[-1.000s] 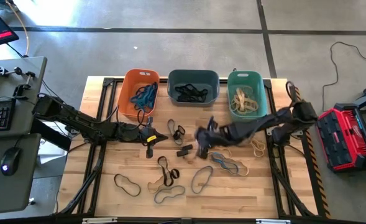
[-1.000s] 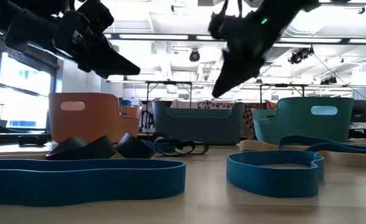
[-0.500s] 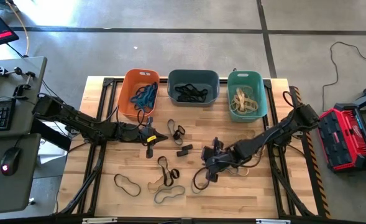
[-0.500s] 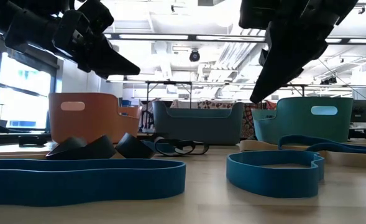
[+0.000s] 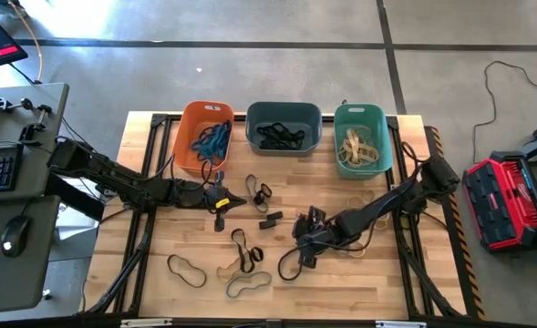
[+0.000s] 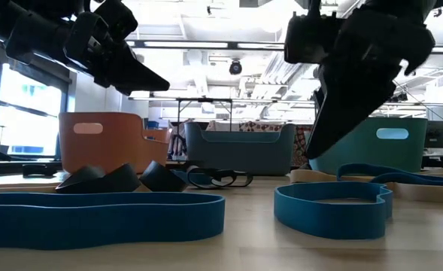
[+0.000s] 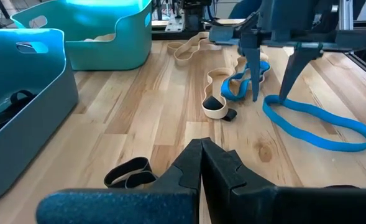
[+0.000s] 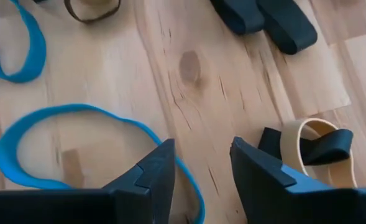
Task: Sort rubber bands into baskets
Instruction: Put the blue rubber band into the orange bin
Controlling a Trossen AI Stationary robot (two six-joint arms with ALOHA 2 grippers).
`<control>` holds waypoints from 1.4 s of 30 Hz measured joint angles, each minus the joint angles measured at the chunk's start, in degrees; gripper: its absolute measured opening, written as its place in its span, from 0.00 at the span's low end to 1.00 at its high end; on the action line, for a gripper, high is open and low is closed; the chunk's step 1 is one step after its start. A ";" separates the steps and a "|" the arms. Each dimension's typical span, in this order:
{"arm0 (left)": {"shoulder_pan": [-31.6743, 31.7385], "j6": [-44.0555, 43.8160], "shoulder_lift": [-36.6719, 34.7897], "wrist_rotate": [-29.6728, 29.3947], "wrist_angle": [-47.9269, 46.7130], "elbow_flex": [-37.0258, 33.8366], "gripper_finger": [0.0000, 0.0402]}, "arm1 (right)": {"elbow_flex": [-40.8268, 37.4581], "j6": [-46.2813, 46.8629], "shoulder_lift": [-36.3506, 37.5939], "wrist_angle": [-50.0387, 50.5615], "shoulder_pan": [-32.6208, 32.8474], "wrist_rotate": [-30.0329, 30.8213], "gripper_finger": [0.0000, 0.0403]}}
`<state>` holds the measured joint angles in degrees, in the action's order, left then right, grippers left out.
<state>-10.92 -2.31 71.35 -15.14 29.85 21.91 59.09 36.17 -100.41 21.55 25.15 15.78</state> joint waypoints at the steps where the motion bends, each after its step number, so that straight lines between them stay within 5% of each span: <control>1: 0.00 -0.02 0.00 0.00 0.02 0.00 0.00 | 0.00 -0.44 -0.16 0.02 -0.01 0.00 0.36; 16: 0.00 0.41 -0.02 0.02 -0.06 0.00 0.00 | 0.09 -5.67 -5.37 -2.99 -1.91 -3.83 0.29; 26: 0.02 -0.36 -0.02 1.26 0.00 0.00 0.00 | 0.09 -6.65 -5.24 -1.16 -3.15 -3.83 0.02; 36: 0.00 -0.46 -0.02 4.09 -0.01 0.00 0.00 | 0.09 -6.87 -3.55 -0.41 -1.67 -1.28 0.22; 42: 0.02 -0.13 -0.02 4.09 0.00 0.00 0.00 | 0.09 -8.82 -3.40 -0.65 -1.03 -5.40 0.39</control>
<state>-10.90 -2.44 71.33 -11.04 29.85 21.91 59.18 27.36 -103.81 20.90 24.12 10.37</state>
